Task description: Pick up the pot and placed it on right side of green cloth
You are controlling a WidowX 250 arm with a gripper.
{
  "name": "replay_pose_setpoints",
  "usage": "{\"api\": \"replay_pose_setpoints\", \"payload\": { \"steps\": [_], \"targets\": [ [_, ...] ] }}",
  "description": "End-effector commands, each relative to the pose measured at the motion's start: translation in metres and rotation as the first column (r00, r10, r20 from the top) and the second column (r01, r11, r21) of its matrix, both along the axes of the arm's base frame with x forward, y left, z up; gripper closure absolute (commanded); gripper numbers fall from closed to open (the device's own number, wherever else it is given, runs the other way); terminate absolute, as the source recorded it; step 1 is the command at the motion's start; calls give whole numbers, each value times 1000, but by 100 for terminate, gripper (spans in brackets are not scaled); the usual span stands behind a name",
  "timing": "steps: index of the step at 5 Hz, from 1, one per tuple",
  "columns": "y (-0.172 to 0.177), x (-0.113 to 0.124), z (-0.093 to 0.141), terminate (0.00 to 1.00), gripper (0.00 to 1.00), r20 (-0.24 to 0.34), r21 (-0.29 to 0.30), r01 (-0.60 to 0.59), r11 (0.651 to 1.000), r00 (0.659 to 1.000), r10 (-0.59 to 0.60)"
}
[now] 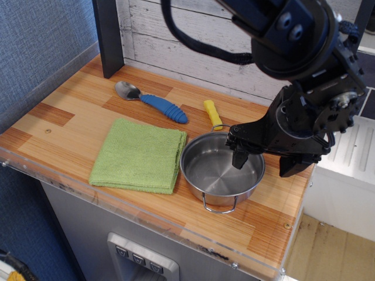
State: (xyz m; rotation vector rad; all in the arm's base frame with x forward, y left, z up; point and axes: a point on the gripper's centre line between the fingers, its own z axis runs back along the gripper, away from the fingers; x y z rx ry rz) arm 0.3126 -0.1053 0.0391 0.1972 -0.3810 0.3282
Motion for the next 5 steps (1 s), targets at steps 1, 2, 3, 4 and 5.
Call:
{"api": "replay_pose_setpoints", "payload": {
  "steps": [1, 2, 3, 4, 5],
  "targets": [
    [9, -8, 70, 0, 0, 99, -204, -4, 979, 995, 25],
    [18, -12, 80, 0, 0, 87, -255, -30, 966, 995, 54],
    [18, -12, 80, 0, 0, 87, -255, -30, 966, 995, 54],
    [18, -12, 80, 0, 0, 87, -255, -30, 966, 995, 54],
    [18, -12, 80, 0, 0, 87, -255, -30, 966, 995, 54]
  ]
}}
